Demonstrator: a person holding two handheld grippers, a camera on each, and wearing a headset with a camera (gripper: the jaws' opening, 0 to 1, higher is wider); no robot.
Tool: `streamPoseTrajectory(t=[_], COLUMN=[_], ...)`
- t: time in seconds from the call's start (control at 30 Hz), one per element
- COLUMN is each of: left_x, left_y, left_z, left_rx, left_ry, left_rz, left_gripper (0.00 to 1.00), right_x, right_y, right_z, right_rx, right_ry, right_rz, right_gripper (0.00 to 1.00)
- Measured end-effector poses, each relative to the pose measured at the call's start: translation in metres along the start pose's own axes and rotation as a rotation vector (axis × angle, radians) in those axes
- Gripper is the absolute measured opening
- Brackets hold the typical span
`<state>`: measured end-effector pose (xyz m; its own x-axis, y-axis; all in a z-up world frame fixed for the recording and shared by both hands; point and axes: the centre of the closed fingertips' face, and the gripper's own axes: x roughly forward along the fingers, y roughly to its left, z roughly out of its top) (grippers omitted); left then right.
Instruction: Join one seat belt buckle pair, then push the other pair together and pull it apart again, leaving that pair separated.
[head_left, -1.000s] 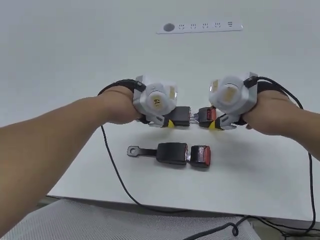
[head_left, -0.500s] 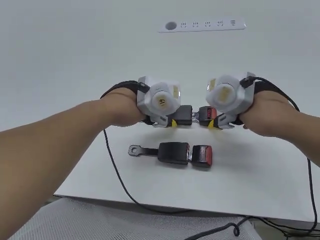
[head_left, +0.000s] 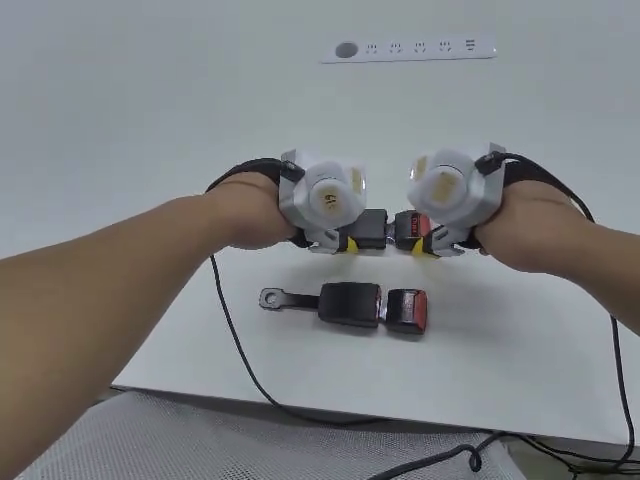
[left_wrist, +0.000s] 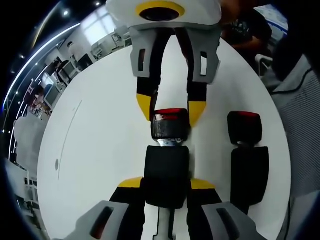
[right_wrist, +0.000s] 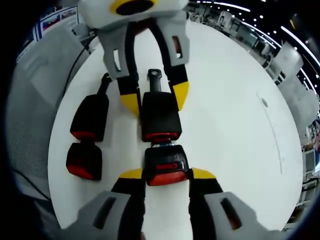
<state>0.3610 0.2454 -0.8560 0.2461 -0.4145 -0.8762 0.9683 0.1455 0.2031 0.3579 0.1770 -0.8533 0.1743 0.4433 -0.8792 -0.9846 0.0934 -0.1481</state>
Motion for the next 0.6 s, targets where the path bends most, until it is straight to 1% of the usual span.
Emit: streamPoseTrajectory(t=[0.17, 0.33, 0.43, 0.5, 0.53, 0.6], left_x=[0.000, 0.000, 0.000, 0.000, 0.000, 0.000], left_y=[0.000, 0.000, 0.000, 0.000, 0.000, -0.001], left_z=[0.000, 0.001, 0.000, 0.000, 0.000, 0.001], left_rx=[-0.002, 0.007, 0.002, -0.003, -0.002, 0.002], left_ry=[-0.005, 0.008, 0.008, 0.006, 0.004, 0.004], left_rz=[-0.001, -0.007, -0.006, -0.003, -0.003, -0.003], left_gripper=[0.32, 0.32, 0.32, 0.32, 0.32, 0.32], right_x=[-0.001, -0.002, -0.003, -0.005, -0.005, -0.005], right_y=[-0.001, -0.001, -0.001, -0.001, -0.001, 0.000], right_z=[-0.003, -0.006, -0.009, -0.012, -0.012, -0.012], right_rx=[-0.009, -0.002, 0.002, 0.005, 0.003, 0.007], right_ry=[-0.002, 0.000, 0.002, -0.005, -0.017, -0.020], right_rz=[0.005, 0.004, 0.002, 0.001, 0.000, -0.003], right_gripper=[0.32, 0.32, 0.32, 0.32, 0.32, 0.32])
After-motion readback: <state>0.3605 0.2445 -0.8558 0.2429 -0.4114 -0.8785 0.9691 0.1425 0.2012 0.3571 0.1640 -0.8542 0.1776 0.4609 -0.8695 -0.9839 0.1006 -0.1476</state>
